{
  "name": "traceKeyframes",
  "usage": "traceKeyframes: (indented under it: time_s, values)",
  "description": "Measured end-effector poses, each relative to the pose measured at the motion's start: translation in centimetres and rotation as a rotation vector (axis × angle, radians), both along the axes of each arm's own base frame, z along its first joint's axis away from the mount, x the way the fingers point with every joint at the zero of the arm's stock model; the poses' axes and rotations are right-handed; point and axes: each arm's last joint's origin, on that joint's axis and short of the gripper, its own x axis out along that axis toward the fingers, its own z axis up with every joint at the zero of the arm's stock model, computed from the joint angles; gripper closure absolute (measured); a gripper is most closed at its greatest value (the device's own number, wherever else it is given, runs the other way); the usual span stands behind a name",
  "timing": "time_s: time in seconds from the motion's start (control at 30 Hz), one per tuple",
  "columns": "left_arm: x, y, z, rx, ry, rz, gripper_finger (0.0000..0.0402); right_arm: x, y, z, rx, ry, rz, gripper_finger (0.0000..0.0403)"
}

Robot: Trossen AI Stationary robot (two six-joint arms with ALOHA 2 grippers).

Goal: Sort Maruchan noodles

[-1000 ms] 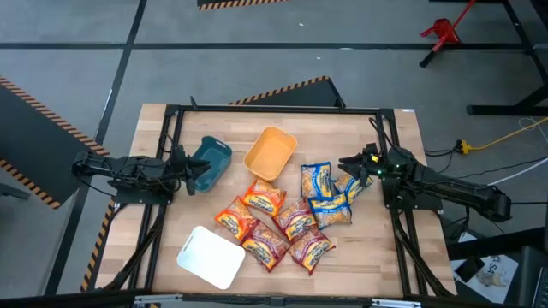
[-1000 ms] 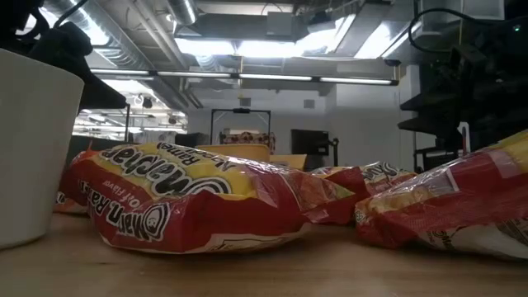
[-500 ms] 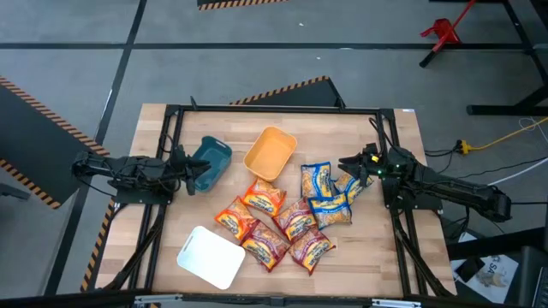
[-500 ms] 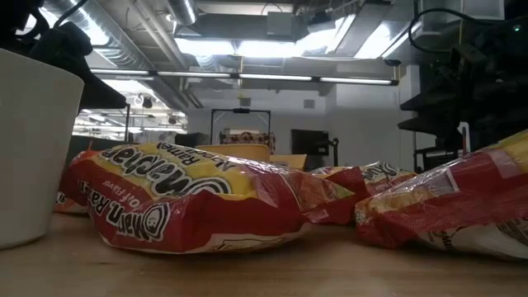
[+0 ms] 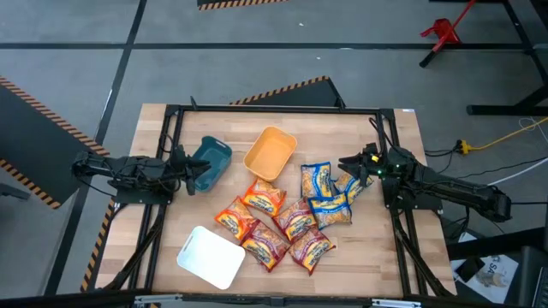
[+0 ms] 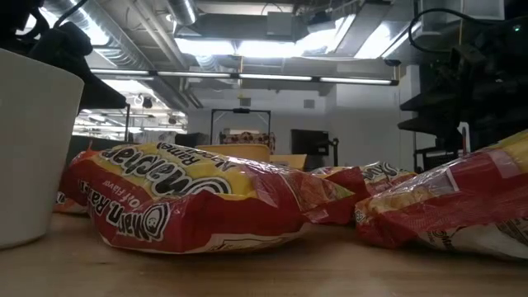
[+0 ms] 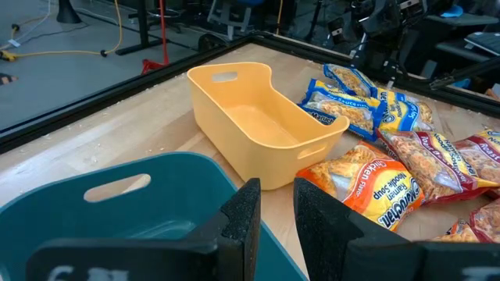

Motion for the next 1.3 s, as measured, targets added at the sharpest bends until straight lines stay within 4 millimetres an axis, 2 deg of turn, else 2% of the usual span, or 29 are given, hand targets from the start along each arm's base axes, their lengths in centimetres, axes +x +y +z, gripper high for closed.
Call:
traceKeyframes:
  time_s: [0.13,0.3,0.4,0.6,0.67,0.8,0.93,1.13,1.2,1.3]
  values:
    - [0.1,0.0,0.3,-0.033,-0.045,0.007,0.0328,0.0,0.0,0.1,-0.003,-0.007,-0.001,0.0226]
    - [0.4,0.0,2.2,-0.197,-0.299,0.034,0.0328,0.0,0.0,0.1,0.021,-0.018,-0.008,0.0226]
    - [0.4,0.0,3.2,-0.293,-0.439,0.035,0.0328,0.0,-0.2,0.3,0.034,-0.043,-0.069,0.0226]
    - [0.1,0.1,4.7,-0.325,-0.603,0.06,0.0328,0.0,-0.5,0.7,0.119,-0.105,-0.181,0.0226]
    - [-0.2,0.3,5.8,-0.335,-0.734,0.096,0.0328,0.0,-0.6,1.1,0.086,-0.143,-0.208,0.0226]
    - [-0.6,0.1,8.0,-0.332,-0.916,-0.025,0.0328,0.0,-0.7,2.1,-0.019,-0.216,-0.253,0.0226]
    - [0.6,-0.3,11.3,-0.305,-0.868,-0.104,0.0328,-0.2,-0.9,2.7,-0.049,-0.274,-0.319,0.0226]
    - [5.6,-1.9,17.5,-0.056,-0.664,-0.313,0.0328,-0.2,-1.0,2.8,-0.052,-0.284,-0.348,0.021]
    - [7.2,-2.5,19.2,-0.015,-0.562,-0.418,0.0328,-0.2,-1.0,2.7,-0.052,-0.283,-0.348,0.0193]
    - [9.1,-2.8,20.7,0.006,-0.364,-0.473,0.0328,-0.2,-1.0,2.6,-0.047,-0.266,-0.343,0.0165]
